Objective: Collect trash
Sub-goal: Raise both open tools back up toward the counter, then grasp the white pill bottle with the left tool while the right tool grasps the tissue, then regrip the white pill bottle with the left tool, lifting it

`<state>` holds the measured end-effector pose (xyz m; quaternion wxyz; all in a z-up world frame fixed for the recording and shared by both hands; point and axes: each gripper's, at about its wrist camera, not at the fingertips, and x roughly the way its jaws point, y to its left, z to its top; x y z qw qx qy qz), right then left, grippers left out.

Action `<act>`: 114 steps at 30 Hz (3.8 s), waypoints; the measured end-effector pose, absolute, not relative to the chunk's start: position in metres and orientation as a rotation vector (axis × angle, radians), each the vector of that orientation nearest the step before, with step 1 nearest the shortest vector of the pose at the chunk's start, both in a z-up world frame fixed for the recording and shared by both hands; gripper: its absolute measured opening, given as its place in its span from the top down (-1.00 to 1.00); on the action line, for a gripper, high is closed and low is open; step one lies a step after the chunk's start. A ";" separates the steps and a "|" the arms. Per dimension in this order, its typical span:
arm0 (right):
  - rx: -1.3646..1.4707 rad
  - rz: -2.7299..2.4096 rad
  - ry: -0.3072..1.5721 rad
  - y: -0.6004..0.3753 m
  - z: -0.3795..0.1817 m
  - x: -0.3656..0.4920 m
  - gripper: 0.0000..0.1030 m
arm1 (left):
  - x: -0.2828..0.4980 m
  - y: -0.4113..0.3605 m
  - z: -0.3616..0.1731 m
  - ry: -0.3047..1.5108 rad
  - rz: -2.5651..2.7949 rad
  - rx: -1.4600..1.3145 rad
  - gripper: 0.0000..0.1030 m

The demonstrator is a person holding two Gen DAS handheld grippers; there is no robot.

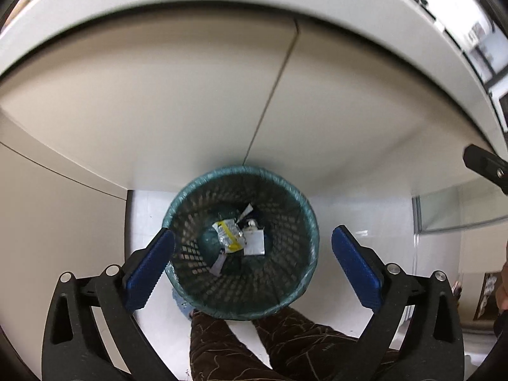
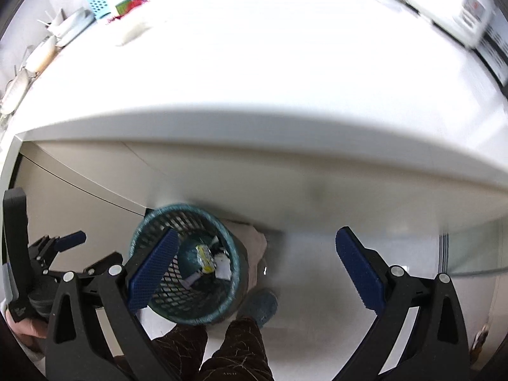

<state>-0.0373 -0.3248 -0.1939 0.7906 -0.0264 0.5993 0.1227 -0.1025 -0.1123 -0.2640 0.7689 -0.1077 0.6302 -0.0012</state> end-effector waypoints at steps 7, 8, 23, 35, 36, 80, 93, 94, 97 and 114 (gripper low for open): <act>-0.050 0.345 1.248 -0.304 -0.159 -0.002 -0.89 | -0.093 -0.101 -0.219 1.288 0.073 -0.261 -0.89; -0.020 0.338 1.267 -0.305 -0.157 0.002 -0.88 | -0.091 -0.099 -0.212 1.276 0.084 -0.268 -0.89; -0.073 0.304 1.145 -0.275 -0.067 0.035 -0.85 | -0.019 -0.058 -0.113 1.180 0.098 -0.283 -0.89; -0.028 0.200 1.157 -0.230 -0.063 0.067 -0.85 | 0.066 0.008 -0.084 1.139 0.030 -0.195 -0.88; -0.023 0.196 1.161 -0.227 -0.064 0.070 -0.85 | 0.071 0.012 -0.085 1.141 0.027 -0.192 -0.88; 0.258 0.134 1.473 -0.161 -0.151 0.145 0.04 | 0.229 0.036 -0.148 1.128 -0.096 -0.117 0.14; 0.291 0.142 1.496 -0.165 -0.158 0.141 0.88 | 0.212 0.052 -0.135 1.111 -0.041 -0.141 0.17; 0.293 0.138 1.493 -0.167 -0.158 0.141 0.88 | 0.209 0.054 -0.134 1.110 -0.042 -0.148 0.18; 0.295 0.143 1.486 -0.172 -0.154 0.137 0.88 | 0.201 0.056 -0.129 1.111 -0.034 -0.150 0.34; 0.248 0.191 1.427 -0.176 -0.129 0.121 0.88 | 0.167 0.066 -0.128 1.102 -0.019 -0.185 0.32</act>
